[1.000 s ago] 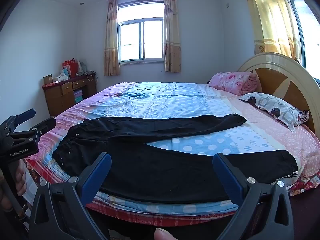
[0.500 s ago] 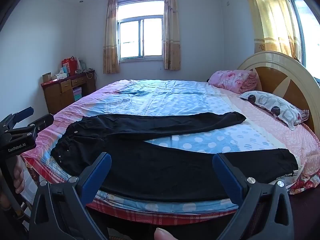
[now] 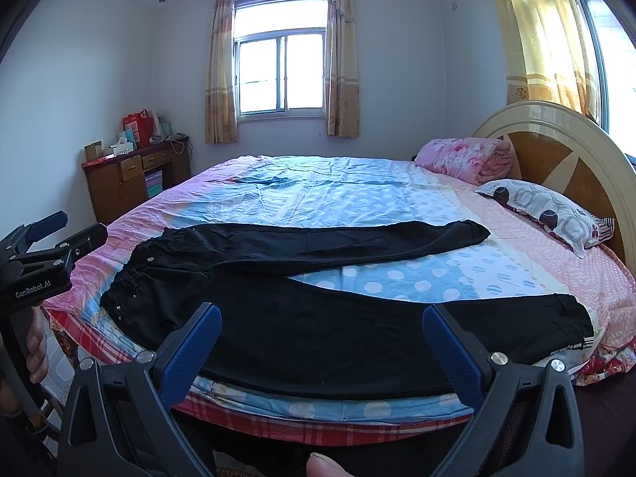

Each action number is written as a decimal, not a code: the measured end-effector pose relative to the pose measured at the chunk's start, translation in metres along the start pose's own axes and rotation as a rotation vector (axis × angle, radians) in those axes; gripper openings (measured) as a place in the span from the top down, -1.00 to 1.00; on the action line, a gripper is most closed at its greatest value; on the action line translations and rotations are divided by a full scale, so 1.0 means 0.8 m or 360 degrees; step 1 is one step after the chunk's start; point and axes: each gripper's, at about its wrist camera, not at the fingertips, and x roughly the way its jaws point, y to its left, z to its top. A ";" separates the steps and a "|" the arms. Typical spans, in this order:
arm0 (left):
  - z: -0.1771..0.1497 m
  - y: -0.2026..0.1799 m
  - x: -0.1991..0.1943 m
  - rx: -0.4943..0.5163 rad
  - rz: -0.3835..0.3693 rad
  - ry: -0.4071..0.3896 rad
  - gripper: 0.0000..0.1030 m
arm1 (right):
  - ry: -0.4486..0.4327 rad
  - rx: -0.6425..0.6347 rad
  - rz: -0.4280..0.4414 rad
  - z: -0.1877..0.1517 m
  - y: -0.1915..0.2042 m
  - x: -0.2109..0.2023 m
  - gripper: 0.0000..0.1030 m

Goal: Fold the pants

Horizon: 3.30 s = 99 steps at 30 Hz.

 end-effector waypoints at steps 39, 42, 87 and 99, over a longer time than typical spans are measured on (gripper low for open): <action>-0.006 0.008 0.007 -0.0036 0.0005 0.0025 -1.00 | 0.0016 -0.0016 0.0000 -0.007 0.003 0.002 -0.98; -0.005 0.008 0.006 -0.0035 0.0007 0.0025 -1.00 | 0.0017 -0.0021 -0.0001 -0.008 0.004 0.002 -0.98; -0.028 0.264 0.532 -0.0201 0.0386 0.1040 -0.21 | 0.0462 0.0174 -0.0198 0.036 -0.176 0.258 -0.98; -0.041 0.278 0.545 -0.0347 0.0192 0.1073 0.01 | 0.0588 0.0340 -0.0382 0.117 -0.361 0.381 -0.41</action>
